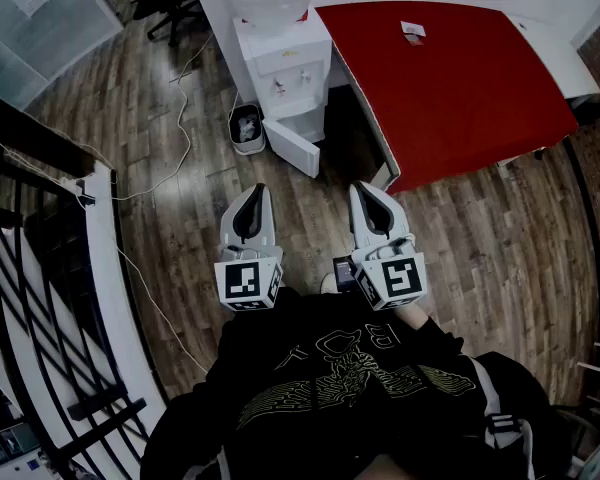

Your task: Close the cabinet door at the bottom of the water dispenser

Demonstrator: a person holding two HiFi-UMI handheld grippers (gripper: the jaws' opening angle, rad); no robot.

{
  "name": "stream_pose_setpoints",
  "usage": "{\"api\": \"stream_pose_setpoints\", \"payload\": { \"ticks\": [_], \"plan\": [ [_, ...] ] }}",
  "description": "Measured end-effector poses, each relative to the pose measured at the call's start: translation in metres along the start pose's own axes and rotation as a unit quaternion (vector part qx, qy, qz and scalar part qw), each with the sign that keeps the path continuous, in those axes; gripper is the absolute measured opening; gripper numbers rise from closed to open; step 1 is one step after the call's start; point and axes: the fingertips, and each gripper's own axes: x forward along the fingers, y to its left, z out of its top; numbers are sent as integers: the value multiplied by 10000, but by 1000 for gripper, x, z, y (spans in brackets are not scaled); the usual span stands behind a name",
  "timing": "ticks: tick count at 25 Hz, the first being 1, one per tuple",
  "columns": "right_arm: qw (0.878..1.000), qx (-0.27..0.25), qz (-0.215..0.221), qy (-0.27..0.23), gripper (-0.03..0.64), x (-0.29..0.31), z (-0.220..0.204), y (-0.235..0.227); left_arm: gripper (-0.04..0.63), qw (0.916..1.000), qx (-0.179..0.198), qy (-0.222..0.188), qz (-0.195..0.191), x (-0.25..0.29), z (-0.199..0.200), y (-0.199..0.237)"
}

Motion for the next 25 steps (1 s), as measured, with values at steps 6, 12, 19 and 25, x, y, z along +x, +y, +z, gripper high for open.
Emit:
{"api": "stream_pose_setpoints", "payload": {
  "ticks": [6, 12, 19, 25],
  "plan": [
    [10000, 1, -64, -21, -6, 13, -4, -14, 8, 10000, 28, 2, 12, 18, -1, 3],
    [9998, 113, -137, 12, -6, 49, -13, -27, 8, 10000, -42, 2, -38, 57, -7, 22],
    [9995, 318, -33, -19, -6, 132, -11, -38, 8, 9998, -24, 29, -210, 123, -6, 74],
    [9987, 391, -110, -299, -2, 191, -5, -48, 8, 9993, -100, 172, -321, 176, -20, 117]
  ]
}}
